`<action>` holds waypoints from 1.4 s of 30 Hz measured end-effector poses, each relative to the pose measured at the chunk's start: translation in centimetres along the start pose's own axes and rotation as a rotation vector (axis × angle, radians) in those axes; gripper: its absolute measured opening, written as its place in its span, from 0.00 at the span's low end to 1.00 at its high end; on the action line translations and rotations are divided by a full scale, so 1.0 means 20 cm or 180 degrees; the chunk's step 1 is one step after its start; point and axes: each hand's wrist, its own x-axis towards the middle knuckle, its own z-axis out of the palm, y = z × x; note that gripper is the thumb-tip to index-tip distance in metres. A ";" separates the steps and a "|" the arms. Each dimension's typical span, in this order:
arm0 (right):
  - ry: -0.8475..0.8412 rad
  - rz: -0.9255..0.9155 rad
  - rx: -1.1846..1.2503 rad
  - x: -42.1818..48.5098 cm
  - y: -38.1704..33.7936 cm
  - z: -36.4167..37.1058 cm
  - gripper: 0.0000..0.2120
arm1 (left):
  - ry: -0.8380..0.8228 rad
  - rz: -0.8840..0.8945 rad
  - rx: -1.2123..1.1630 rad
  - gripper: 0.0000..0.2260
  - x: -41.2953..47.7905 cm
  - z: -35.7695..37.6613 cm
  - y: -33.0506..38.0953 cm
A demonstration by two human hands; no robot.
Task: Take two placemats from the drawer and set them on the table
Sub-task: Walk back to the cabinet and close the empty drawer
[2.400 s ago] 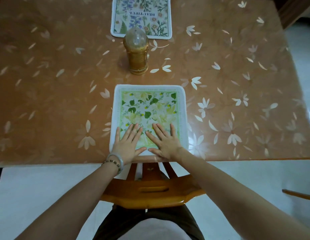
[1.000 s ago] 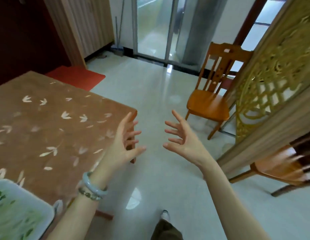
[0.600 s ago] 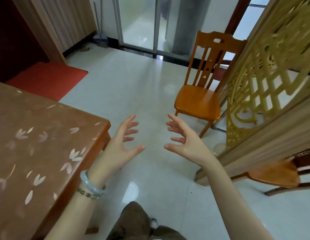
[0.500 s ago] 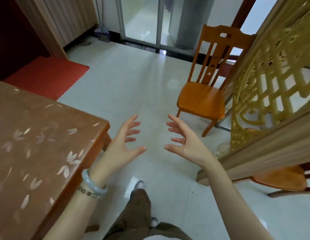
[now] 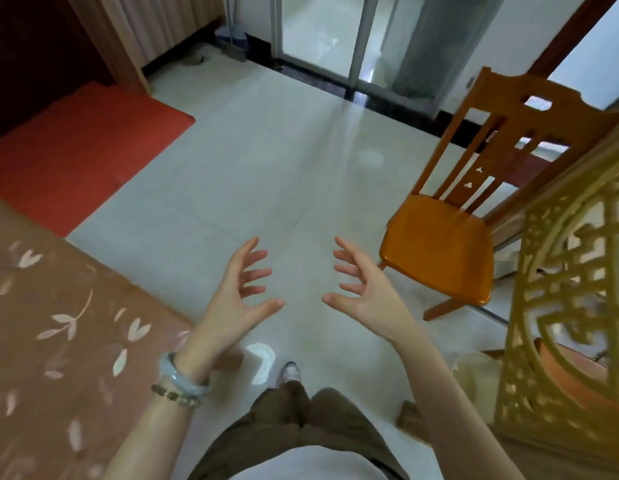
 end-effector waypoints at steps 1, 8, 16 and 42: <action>-0.0072 -0.0012 0.0021 0.08 -0.03 -0.01 0.38 | 0.0037 -0.0014 0.0009 0.41 0.08 -0.02 0.01; -0.0440 -0.0218 0.0209 0.72 -0.19 -0.07 0.35 | 0.0584 -0.0091 0.0039 0.40 0.57 -0.17 0.05; -0.1094 -0.0620 -0.0021 1.66 -0.37 -0.15 0.37 | 0.1473 -0.0335 0.0063 0.38 1.20 -0.34 0.05; -0.2937 -0.1434 -0.0656 3.84 -1.49 1.10 0.37 | 0.3391 -0.0753 0.0059 0.41 2.43 -2.05 -0.29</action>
